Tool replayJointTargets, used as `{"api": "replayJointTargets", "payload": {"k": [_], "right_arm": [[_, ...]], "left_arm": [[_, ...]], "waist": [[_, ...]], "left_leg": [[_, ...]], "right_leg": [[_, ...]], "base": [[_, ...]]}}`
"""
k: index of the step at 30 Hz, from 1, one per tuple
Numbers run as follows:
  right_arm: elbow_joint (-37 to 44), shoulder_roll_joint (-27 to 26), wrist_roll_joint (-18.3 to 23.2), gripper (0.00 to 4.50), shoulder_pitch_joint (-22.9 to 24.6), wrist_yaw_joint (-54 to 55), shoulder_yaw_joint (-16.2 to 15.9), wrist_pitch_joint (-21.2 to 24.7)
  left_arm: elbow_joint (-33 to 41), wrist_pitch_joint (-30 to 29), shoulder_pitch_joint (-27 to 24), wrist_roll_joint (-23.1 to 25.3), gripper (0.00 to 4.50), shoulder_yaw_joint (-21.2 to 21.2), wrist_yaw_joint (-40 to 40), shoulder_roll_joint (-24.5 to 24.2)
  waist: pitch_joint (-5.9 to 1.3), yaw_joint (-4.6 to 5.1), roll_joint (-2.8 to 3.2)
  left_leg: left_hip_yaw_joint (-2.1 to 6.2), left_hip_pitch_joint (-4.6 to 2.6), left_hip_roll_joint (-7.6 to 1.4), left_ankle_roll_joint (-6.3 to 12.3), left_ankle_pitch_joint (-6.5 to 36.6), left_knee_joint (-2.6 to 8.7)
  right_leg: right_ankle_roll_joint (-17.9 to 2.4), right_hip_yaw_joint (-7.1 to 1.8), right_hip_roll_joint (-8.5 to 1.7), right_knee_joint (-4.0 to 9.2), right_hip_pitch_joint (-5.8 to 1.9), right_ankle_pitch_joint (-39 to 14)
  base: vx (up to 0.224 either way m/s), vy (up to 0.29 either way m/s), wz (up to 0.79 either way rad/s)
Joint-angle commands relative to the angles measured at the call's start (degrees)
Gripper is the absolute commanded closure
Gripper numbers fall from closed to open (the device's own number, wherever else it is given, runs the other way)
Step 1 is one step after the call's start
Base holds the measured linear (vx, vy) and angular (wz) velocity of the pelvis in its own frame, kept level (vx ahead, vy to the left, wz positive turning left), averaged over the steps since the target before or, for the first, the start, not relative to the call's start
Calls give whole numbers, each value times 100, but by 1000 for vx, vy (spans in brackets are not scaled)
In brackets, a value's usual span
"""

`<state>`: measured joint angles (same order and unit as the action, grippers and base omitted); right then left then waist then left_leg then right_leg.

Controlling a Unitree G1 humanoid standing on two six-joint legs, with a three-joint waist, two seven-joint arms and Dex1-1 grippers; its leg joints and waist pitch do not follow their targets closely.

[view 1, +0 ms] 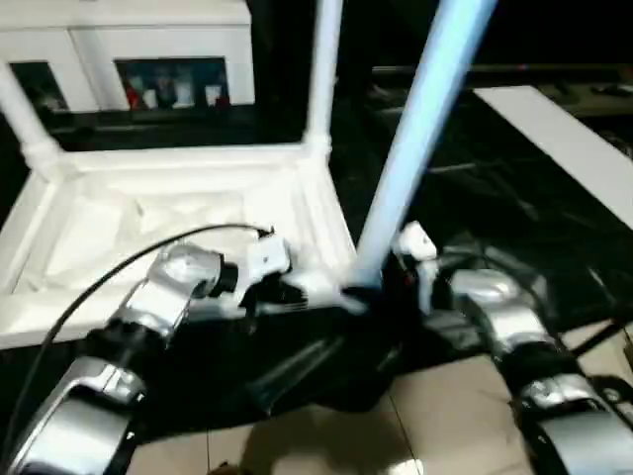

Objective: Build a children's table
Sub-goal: Rotate leg to tighten

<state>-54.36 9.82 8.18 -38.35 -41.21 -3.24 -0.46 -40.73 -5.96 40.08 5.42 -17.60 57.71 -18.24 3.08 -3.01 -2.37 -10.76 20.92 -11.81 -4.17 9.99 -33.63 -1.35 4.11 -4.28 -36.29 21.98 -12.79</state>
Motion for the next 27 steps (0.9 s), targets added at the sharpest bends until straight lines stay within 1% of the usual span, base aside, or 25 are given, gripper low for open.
{"api": "replayJointTargets", "payload": {"k": [1,2,3,4,5,6,7,9,10,11,12,13,15,16,17,18,20,21,22,23,24,25,26,27], "right_arm": [[-348,-2,3,176,-26,921,316,197],[-473,-99,37,176,-88,1391,426,241],[-473,-99,37,176,-88,1391,426,241],[-589,-209,50,176,-149,1834,502,224],[-602,-224,53,176,-157,1882,511,220],[-714,-350,80,176,-226,2303,586,182],[-792,-482,41,176,-292,2694,596,72],[-873,-654,-25,176,-379,3003,584,-85],[-870,-708,-72,176,-399,2954,555,-189],[-869,-717,-80,176,-402,2936,551,-209],[-844,-758,-83,176,-406,2645,522,-317],[-827,-791,-67,176,-411,2505,535,-383],[-699,-817,52,176,-383,2108,583,-471],[-628,-806,95,120,-362,1947,590,-529],[-563,-776,124,120,-339,1801,589,-572],[-505,-732,120,104,-313,1682,562,-598],[-425,-616,73,98,-270,1510,482,-631],[-400,-574,60,89,-256,1446,452,-631],[-332,-487,53,71,-224,1272,404,-586],[-276,-381,67,63,-199,1055,359,-502],[-181,-225,77,59,-153,701,291,-416],[-116,-119,73,59,-119,445,254,-371],[95,170,37,59,4,-270,98,-293],[136,222,25,59,30,-398,65,-292]], "left_arm": [[-144,-222,0,103,450,-76,-276,153],[-228,-359,75,131,450,-41,-530,274],[-228,-359,75,131,450,-41,-530,274],[-358,-514,169,150,450,17,-858,429],[-374,-525,179,152,450,24,-897,447],[-520,-617,268,171,450,78,-1235,599],[-653,-666,338,176,450,113,-1465,733],[-790,-615,401,218,450,121,-1663,849],[-800,-573,400,232,450,114,-1631,863],[-801,-563,400,235,450,113,-1623,864],[-746,-485,380,301,450,47,-1550,825],[-711,-483,365,317,450,29,-1516,807],[-596,-454,302,295,450,17,-1366,741],[-528,-471,264,297,450,14,-1324,695],[-469,-413,228,307,450,-13,-1254,643],[-421,-390,196,296,450,-19,-1185,604],[-362,-319,150,281,450,-40,-1089,525],[-343,-269,135,280,450,-53,-1046,495],[-280,-266,95,254,450,-58,-937,440],[-236,-163,56,234,450,-81,-777,372],[-144,36,-22,173,450,-133,-446,269],[-67,99,-81,127,450,-161,-229,200],[150,358,-238,16,450,-261,334,7],[193,421,-267,-5,450,-282,439,-30]], "waist": [[-336,16,44],[-343,19,47],[-342,36,41],[-354,42,42],[-355,51,41],[-355,58,44],[-351,49,66],[-358,40,57],[-366,35,52],[-364,27,51],[-369,27,47],[-369,23,48],[-364,22,43],[-370,18,43],[-374,20,42],[-375,19,39],[-373,31,29],[-370,31,31],[-367,41,30],[-363,48,27],[-368,57,28],[-373,60,22],[-372,62,36],[-375,50,27]], "left_leg": [[81,-100,-197,-121,1278,414],[84,-91,-204,-82,1267,413],[74,-79,-204,-73,1226,414],[68,-68,-191,-6,1143,399],[55,-74,-184,6,1099,394],[47,-78,-176,16,1077,386],[54,-87,-180,-9,1089,390],[53,-95,-176,-29,1127,390],[52,-89,-178,-18,1118,389],[50,-71,-176,33,1089,387],[50,-66,-175,56,1049,386],[49,-58,-177,119,1025,383],[47,-51,-181,186,1036,381],[48,-45,-183,212,984,376],[46,-44,-188,251,918,373],[43,-42,-191,298,896,370],[41,-38,-189,332,863,368],[46,-34,-188,340,856,370],[42,-30,-181,352,848,368],[43,-30,-184,368,890,367],[49,-23,-185,384,907,365],[52,-15,-187,409,889,360],[41,-27,-199,431,812,354],[47,-25,-191,479,823,348]], "right_leg": [[-1213,-318,-433,506,-195,-1223],[-1209,-319,-426,500,-208,-1086],[-1213,-327,-418,489,-205,-976],[-1247,-328,-416,476,-217,-778],[-1259,-333,-409,478,-205,-708],[-1277,-335,-404,482,-202,-664],[-1287,-334,-415,483,-196,-681],[-1274,-329,-411,493,-193,-727],[-1244,-329,-411,492,-204,-679],[-1241,-329,-413,486,-213,-578],[-1240,-327,-407,475,-222,-507],[-1249,-327,-408,472,-226,-410],[-1282,-326,-415,471,-233,-385],[-1301,-327,-420,461,-243,-342],[-1334,-326,-416,450,-247,-235],[-1362,-326,-421,443,-249,-155],[-1378,-320,-412,438,-252,-133],[-1382,-319,-417,441,-258,-152],[-1385,-319,-413,448,-261,-196],[-1383,-316,-411,458,-261,-276],[-1387,-316,-412,458,-268,-307],[-1392,-315,-412,450,-280,-271],[-1428,-325,-412,437,-256,-142],[-1438,-315,-398,440,-273,-103]], "base": [[0,0,0],[0,0,0],[0,0,0],[0,0,0],[0,0,0],[0,0,0],[0,0,0],[0,0,0],[0,0,0],[0,0,0],[0,0,0],[0,0,0],[0,0,0],[0,0,0],[0,0,0],[0,0,0],[0,0,0],[0,0,0],[0,0,0],[0,0,0],[0,0,0],[0,0,0],[0,0,0],[0,0,0]]}}
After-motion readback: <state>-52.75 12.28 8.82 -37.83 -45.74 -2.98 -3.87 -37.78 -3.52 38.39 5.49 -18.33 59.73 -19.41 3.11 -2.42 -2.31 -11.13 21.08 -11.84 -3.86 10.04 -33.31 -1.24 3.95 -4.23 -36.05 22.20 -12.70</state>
